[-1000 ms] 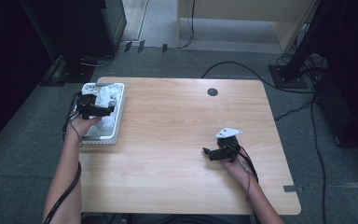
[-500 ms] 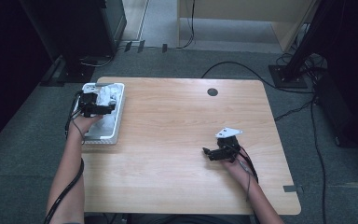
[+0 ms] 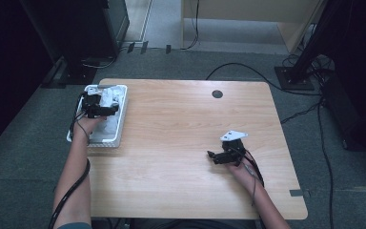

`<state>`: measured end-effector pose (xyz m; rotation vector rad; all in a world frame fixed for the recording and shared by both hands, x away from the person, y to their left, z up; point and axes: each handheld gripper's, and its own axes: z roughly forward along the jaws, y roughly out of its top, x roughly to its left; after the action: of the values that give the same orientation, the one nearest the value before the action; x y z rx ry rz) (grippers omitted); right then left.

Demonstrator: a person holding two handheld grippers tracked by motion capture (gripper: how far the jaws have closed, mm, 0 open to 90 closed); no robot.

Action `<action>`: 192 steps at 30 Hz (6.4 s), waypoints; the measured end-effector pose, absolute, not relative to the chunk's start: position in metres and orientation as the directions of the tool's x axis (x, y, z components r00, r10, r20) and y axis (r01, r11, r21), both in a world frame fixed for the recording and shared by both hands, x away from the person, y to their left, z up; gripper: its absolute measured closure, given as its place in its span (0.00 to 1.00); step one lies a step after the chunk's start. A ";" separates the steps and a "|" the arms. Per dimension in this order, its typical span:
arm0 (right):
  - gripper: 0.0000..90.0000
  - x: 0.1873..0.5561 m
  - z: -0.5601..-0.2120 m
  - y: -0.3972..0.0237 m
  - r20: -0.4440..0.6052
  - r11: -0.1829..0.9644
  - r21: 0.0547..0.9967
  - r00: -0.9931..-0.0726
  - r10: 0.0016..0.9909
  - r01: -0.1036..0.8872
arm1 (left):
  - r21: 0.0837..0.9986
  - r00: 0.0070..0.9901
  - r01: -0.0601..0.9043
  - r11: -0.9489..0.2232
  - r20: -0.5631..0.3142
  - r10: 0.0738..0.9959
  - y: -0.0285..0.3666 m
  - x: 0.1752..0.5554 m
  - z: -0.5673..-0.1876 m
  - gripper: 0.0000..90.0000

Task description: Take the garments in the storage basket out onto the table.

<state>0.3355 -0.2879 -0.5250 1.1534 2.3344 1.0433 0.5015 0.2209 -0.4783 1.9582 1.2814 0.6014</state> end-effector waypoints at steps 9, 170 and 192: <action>0.13 0.336 -0.525 -0.288 0.022 0.403 0.738 -0.616 0.787 0.542 | 0.764 0.409 0.583 -0.275 0.015 0.912 0.220 0.509 -0.485 0.07; 0.13 0.336 -0.525 -0.288 0.022 0.401 0.738 -0.613 0.789 0.543 | 0.742 0.304 0.661 -0.113 -0.127 0.944 0.197 0.476 -0.383 0.74; 0.13 0.336 -0.525 -0.288 0.022 0.402 0.738 -0.614 0.789 0.542 | 0.738 0.411 0.650 -0.180 -0.142 0.901 0.149 0.457 -0.370 0.73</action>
<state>0.3359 -0.2878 -0.5250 1.1544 2.3323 1.0425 0.4571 0.1493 -0.3698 1.9172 1.3214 0.4242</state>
